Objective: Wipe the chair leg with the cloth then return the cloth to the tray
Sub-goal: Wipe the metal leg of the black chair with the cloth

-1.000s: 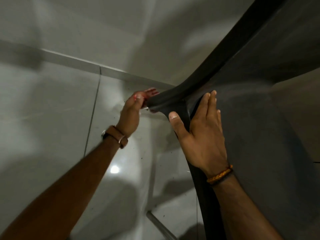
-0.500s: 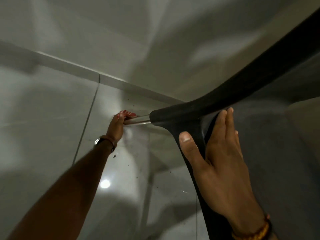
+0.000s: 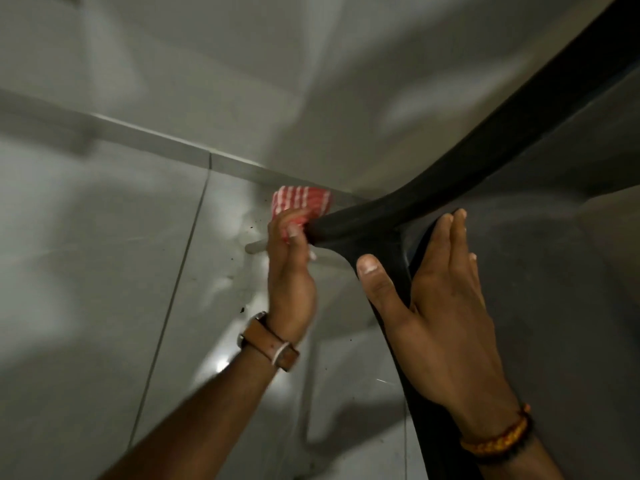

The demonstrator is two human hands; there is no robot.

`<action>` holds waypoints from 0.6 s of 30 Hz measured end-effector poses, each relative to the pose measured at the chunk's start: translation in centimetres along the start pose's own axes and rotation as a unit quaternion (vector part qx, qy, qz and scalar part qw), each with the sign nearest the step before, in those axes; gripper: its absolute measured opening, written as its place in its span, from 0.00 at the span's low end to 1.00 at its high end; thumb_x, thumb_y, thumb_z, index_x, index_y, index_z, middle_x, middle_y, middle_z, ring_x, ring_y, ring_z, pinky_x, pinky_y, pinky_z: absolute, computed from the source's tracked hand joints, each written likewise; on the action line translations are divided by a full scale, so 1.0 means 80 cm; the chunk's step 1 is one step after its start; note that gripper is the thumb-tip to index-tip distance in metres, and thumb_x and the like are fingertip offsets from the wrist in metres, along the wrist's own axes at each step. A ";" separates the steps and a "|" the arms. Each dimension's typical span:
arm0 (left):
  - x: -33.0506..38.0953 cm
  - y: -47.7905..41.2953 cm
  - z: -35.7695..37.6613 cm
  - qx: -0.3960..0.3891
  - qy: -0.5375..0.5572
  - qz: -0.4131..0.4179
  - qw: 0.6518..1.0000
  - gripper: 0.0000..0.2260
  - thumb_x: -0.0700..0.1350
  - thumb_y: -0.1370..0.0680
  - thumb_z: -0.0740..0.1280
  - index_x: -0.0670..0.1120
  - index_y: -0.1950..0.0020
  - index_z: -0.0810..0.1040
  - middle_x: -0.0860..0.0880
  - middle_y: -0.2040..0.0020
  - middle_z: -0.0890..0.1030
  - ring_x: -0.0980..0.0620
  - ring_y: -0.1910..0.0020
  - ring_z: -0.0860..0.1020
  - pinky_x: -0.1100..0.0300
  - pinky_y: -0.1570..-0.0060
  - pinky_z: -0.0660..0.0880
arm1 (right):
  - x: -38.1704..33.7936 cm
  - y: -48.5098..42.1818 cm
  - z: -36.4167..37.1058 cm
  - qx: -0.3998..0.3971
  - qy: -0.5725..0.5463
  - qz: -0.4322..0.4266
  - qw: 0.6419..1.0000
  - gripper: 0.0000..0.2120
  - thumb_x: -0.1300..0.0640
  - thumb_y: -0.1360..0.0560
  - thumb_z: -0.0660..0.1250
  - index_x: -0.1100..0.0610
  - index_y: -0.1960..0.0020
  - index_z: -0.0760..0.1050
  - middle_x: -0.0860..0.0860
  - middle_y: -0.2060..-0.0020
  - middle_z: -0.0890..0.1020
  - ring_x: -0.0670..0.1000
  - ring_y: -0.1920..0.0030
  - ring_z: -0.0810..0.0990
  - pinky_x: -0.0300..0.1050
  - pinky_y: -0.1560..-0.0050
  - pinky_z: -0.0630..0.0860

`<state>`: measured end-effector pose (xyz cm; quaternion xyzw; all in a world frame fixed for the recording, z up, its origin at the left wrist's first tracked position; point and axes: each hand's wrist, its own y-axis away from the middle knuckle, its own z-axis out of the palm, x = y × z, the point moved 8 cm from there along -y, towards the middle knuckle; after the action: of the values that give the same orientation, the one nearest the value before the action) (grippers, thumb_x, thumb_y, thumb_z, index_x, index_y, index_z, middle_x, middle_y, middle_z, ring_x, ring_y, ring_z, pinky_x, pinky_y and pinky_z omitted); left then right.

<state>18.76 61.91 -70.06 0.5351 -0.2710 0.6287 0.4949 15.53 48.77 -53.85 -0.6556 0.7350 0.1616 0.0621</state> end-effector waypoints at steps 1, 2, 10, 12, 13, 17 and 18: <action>0.020 0.013 0.011 -0.001 0.004 0.043 0.999 0.17 0.58 0.16 0.50 0.59 0.35 0.75 0.50 0.40 0.80 0.56 0.42 0.79 0.65 0.40 0.77 | 0.001 0.000 0.000 0.001 -0.002 0.001 1.000 0.56 0.18 0.33 0.44 0.51 0.16 0.35 0.49 0.16 0.37 0.44 0.17 0.36 0.43 0.20 0.37; 0.029 0.018 0.017 0.004 0.010 0.066 0.998 0.16 0.57 0.16 0.50 0.60 0.36 0.75 0.49 0.37 0.79 0.52 0.36 0.78 0.57 0.33 0.76 | 0.001 -0.001 0.000 0.002 -0.003 0.001 1.000 0.56 0.18 0.33 0.44 0.51 0.16 0.35 0.49 0.16 0.37 0.44 0.18 0.36 0.44 0.20 0.37; -0.135 -0.089 -0.057 -0.010 -0.112 0.001 0.994 0.23 0.58 0.17 0.52 0.47 0.33 0.78 0.41 0.30 0.76 0.38 0.31 0.77 0.48 0.44 0.79 | 0.005 -0.001 -0.001 0.010 -0.011 -0.009 1.000 0.56 0.18 0.33 0.45 0.51 0.16 0.36 0.47 0.16 0.37 0.41 0.18 0.35 0.40 0.21 0.36; -0.179 -0.124 -0.074 -0.070 -0.163 -0.073 0.981 0.23 0.50 0.20 0.53 0.44 0.35 0.81 0.37 0.29 0.76 0.35 0.29 0.75 0.41 0.43 0.81 | 0.004 -0.001 0.000 0.015 -0.016 -0.016 1.000 0.56 0.18 0.33 0.45 0.50 0.16 0.37 0.47 0.16 0.38 0.41 0.18 0.35 0.40 0.21 0.36; -0.191 -0.135 -0.076 -0.089 -0.181 -0.109 0.973 0.21 0.49 0.22 0.53 0.49 0.39 0.82 0.37 0.31 0.76 0.35 0.30 0.76 0.37 0.40 0.80 | 0.005 -0.002 0.001 0.016 -0.015 -0.019 1.000 0.56 0.18 0.33 0.45 0.50 0.16 0.37 0.47 0.15 0.38 0.40 0.18 0.35 0.40 0.21 0.36; -0.186 -0.133 -0.071 -0.057 -0.122 -0.193 0.972 0.15 0.52 0.21 0.60 0.63 0.56 0.85 0.45 0.39 0.83 0.38 0.35 0.79 0.45 0.43 0.76 | 0.003 -0.002 0.001 0.012 -0.014 -0.025 1.000 0.56 0.17 0.32 0.44 0.50 0.16 0.37 0.47 0.15 0.38 0.41 0.18 0.35 0.45 0.19 0.38; -0.169 -0.122 -0.067 -0.040 -0.094 -0.200 0.974 0.16 0.53 0.21 0.60 0.67 0.58 0.85 0.54 0.46 0.86 0.42 0.38 0.81 0.45 0.42 0.75 | 0.002 -0.002 0.000 0.014 -0.014 -0.026 0.999 0.56 0.18 0.32 0.44 0.50 0.16 0.37 0.48 0.15 0.39 0.42 0.18 0.35 0.45 0.19 0.38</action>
<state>24.61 65.64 -86.15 0.6148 -0.2282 0.4526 0.6042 15.69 48.64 -53.92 -0.6710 0.7191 0.1591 0.0859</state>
